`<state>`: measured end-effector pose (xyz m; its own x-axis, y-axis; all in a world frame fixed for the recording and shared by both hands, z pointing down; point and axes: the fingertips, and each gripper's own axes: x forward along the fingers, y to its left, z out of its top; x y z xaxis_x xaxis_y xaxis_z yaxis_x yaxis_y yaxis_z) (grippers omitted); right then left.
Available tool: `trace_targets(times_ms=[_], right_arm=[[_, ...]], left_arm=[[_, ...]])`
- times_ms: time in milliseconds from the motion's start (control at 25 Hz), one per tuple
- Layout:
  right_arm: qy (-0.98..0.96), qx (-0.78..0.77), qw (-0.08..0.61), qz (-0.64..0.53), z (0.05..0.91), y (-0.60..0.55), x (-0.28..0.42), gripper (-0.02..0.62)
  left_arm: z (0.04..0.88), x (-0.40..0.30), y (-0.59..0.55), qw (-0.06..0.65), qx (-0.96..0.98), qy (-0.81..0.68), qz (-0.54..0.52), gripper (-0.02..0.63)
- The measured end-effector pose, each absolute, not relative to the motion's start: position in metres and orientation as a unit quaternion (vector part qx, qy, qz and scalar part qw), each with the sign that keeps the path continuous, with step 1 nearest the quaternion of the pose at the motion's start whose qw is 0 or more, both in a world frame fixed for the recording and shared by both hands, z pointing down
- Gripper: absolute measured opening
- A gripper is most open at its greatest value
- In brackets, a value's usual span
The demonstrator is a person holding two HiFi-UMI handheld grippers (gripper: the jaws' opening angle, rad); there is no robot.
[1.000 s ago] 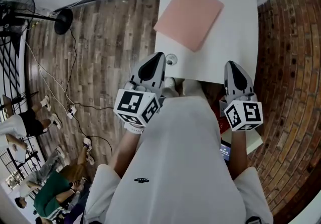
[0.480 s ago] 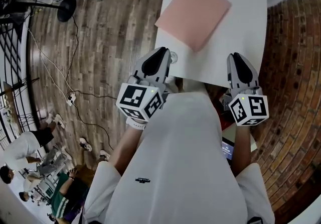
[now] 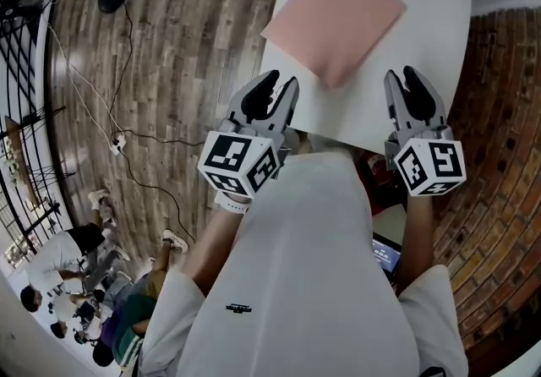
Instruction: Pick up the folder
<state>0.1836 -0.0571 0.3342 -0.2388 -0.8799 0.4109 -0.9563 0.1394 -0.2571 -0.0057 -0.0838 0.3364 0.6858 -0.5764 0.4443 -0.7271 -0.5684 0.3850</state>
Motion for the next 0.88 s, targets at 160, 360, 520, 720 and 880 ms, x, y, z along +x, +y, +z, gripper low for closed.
trace_targets(times_ms=[160,360,520,720,880], right_arm=[[-0.759,0.598,0.090,0.240,0.347,-0.083,0.193,0.155],[-0.764,0.585,0.104,0.251,0.358,-0.115,0.210,0.192],[-0.770,0.573,0.117,0.255,0.371,-0.138,0.221,0.224],[-0.774,0.563,0.136,0.257,0.388,-0.161,0.229,0.255],[-0.774,0.556,0.161,0.255,0.412,-0.183,0.235,0.267]], left_arm=[[0.353,0.000,-0.095,0.292,0.865,-0.382,0.142,0.143],[0.363,0.008,-0.115,0.304,0.852,-0.398,0.153,0.173],[0.374,0.012,-0.128,0.313,0.843,-0.408,0.159,0.196],[0.394,0.013,-0.138,0.331,0.828,-0.421,0.164,0.213],[0.415,0.011,-0.148,0.350,0.814,-0.432,0.169,0.221]])
